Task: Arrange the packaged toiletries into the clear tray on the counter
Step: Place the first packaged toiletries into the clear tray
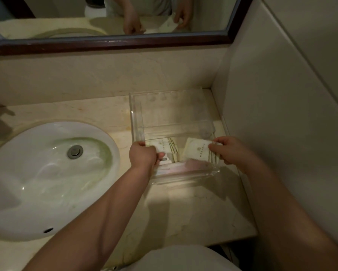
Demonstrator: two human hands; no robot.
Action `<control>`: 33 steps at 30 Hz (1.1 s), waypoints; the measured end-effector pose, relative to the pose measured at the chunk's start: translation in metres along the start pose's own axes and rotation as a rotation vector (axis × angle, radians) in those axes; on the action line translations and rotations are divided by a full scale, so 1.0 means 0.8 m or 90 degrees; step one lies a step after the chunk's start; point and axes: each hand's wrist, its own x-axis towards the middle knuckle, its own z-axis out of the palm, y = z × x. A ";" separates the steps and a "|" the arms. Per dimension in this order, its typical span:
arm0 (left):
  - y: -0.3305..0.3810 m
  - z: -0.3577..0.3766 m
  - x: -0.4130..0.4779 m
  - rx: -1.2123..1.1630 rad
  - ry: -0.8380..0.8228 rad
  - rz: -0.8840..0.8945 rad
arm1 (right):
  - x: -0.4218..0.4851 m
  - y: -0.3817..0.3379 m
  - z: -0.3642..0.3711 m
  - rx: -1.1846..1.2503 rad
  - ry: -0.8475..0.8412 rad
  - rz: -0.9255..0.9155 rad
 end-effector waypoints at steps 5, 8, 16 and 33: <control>0.005 0.015 -0.018 -0.100 0.031 0.007 | 0.016 -0.016 0.009 -0.085 0.015 -0.004; -0.001 0.017 -0.024 -0.093 0.031 0.037 | 0.025 -0.025 0.018 -0.155 0.023 -0.015; -0.032 0.000 -0.058 0.287 0.016 0.443 | -0.009 -0.009 0.059 -0.238 0.261 -0.132; -0.067 -0.016 -0.017 0.945 -0.144 0.698 | 0.008 0.008 0.091 -0.556 0.005 -0.183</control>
